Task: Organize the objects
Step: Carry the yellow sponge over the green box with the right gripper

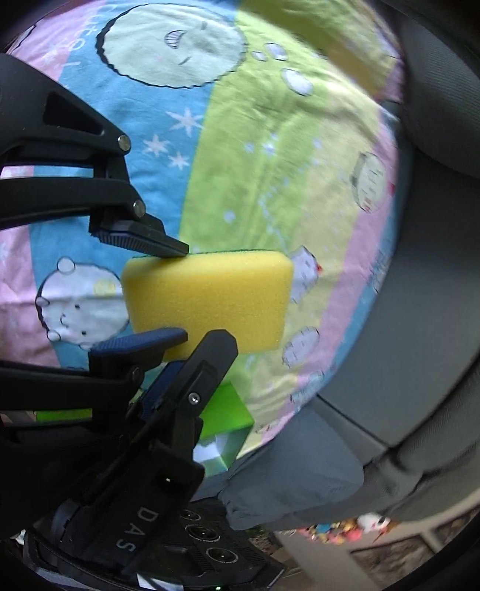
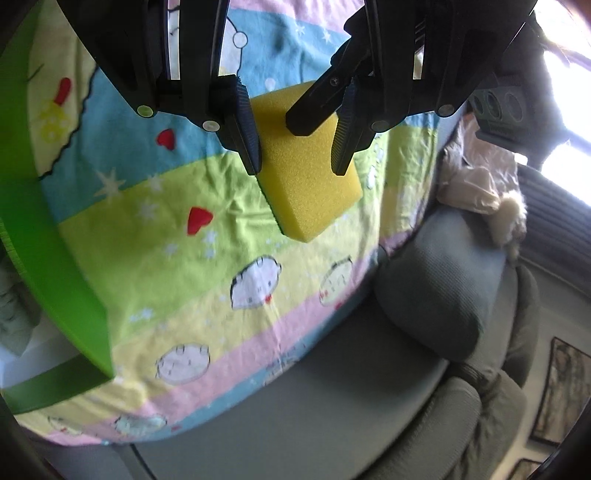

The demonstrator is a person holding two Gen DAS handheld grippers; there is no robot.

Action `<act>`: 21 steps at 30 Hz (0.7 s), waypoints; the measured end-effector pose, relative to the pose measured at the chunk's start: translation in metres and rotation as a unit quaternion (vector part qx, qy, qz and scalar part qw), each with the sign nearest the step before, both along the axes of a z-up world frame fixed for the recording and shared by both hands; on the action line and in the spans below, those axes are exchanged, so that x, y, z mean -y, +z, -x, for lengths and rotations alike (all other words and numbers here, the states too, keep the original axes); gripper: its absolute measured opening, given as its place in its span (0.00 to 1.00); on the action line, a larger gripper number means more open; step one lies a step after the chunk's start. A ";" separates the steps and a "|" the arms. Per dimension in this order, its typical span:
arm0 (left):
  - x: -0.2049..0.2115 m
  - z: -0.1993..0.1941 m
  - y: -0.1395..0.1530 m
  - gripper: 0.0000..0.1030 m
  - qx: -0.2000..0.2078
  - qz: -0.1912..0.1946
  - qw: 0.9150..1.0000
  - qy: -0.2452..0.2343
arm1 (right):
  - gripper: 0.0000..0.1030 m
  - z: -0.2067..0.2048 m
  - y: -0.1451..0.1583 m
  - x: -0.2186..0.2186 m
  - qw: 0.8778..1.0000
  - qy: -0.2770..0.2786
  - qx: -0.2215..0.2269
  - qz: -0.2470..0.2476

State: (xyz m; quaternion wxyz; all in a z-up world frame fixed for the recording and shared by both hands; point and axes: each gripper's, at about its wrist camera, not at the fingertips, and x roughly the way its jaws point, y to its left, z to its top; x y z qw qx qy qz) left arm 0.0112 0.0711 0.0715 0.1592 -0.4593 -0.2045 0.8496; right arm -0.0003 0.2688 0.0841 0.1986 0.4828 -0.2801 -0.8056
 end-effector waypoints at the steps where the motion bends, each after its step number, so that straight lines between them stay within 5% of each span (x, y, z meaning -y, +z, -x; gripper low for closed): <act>1: -0.006 -0.004 0.007 0.36 -0.018 -0.002 1.000 -0.006 | 0.41 -0.003 0.006 -0.006 1.000 -0.006 -0.012 0.004; 9: -0.036 -0.013 0.037 0.36 -0.095 -0.020 0.994 -0.054 | 0.41 -0.030 0.048 -0.040 0.994 -0.048 -0.094 -0.005; 21: -0.085 -0.018 0.054 0.36 -0.149 -0.035 0.981 -0.123 | 0.41 -0.057 0.071 -0.091 0.984 -0.115 -0.138 -0.017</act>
